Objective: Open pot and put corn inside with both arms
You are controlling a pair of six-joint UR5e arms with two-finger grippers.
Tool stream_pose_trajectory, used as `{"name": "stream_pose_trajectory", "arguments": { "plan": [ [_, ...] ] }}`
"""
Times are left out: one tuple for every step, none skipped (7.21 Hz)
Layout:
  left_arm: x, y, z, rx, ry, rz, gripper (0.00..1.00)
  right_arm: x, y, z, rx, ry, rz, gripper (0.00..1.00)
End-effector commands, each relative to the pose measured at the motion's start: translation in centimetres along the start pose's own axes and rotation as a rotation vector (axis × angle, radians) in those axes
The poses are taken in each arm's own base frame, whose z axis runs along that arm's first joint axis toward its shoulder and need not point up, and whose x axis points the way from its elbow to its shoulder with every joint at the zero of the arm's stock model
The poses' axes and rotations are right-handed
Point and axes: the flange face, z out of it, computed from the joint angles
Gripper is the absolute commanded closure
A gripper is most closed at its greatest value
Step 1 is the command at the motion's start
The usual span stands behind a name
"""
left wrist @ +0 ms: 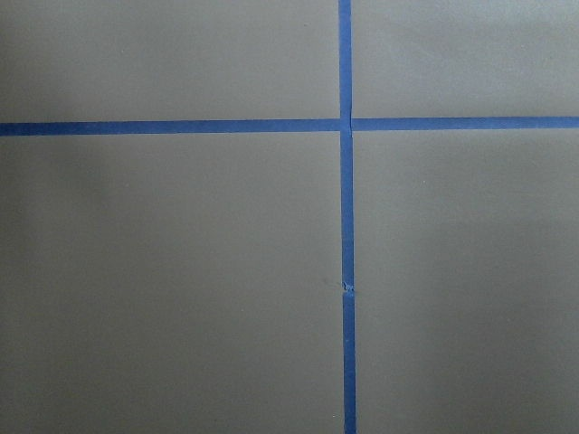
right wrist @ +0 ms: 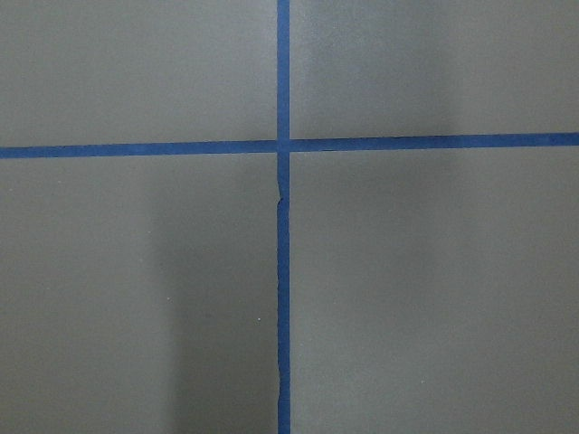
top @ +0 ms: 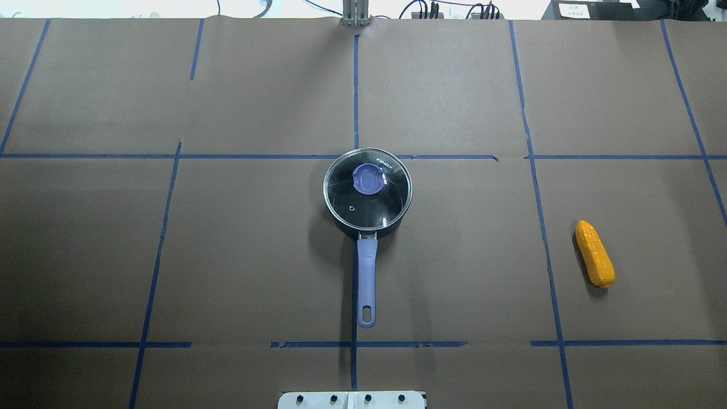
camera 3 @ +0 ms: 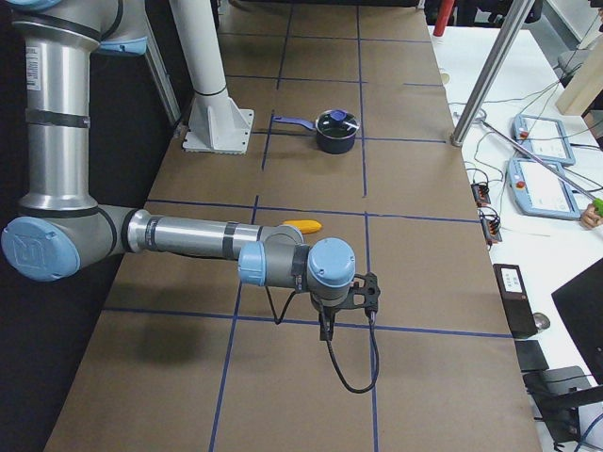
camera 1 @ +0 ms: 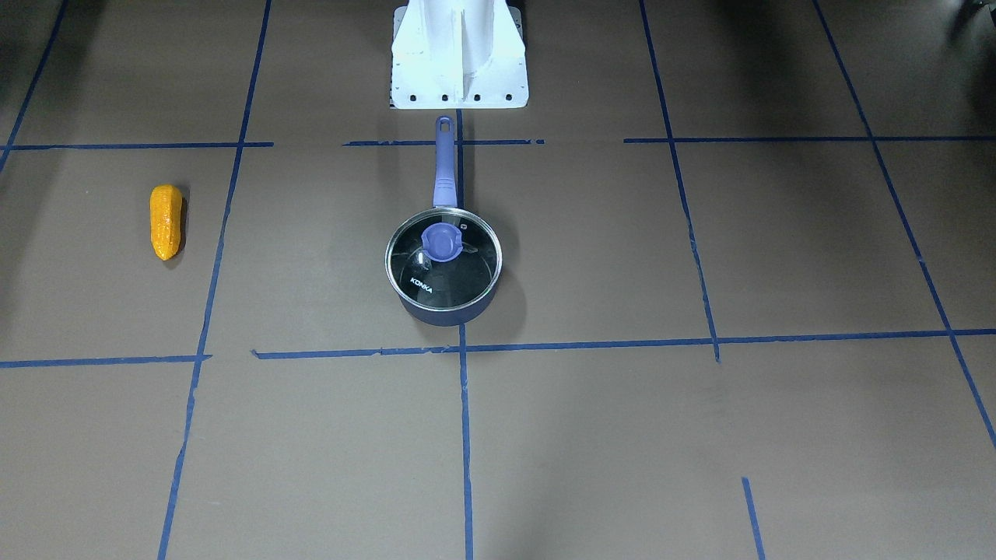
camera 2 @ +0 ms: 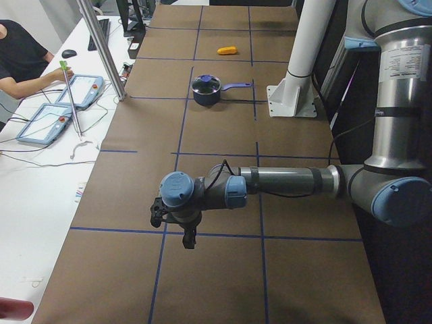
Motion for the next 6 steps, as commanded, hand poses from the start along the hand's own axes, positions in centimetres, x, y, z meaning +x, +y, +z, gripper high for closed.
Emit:
{"name": "stream_pose_trajectory", "arguments": {
  "plan": [
    [0.0, 0.0, 0.0, 0.0, 0.0, 0.0, 0.0, -0.2, 0.0, -0.2, 0.003, -0.002, 0.0, 0.0],
    [0.0, 0.0, 0.0, 0.0, 0.0, 0.0, 0.0, -0.1, 0.0, -0.1, 0.003, -0.002, 0.0, 0.0],
    [-0.1, 0.1, 0.0, -0.001, 0.0, -0.001, 0.0, -0.2, 0.0, -0.2, 0.004, -0.002, -0.002, 0.0],
    [-0.1, 0.1, 0.0, -0.001, 0.002, 0.001, 0.0, -0.2, 0.0, -0.2, 0.003, -0.004, 0.0, 0.0],
    [0.4, -0.2, -0.3, 0.007, 0.001, 0.01, 0.0, -0.3, -0.1, -0.3, 0.006, -0.004, -0.002, 0.0],
    [2.1, -0.6, -1.8, 0.035, -0.016, 0.026, 0.0, -0.4, -0.1, -0.3, 0.007, -0.005, -0.005, 0.0]
  ]
}}
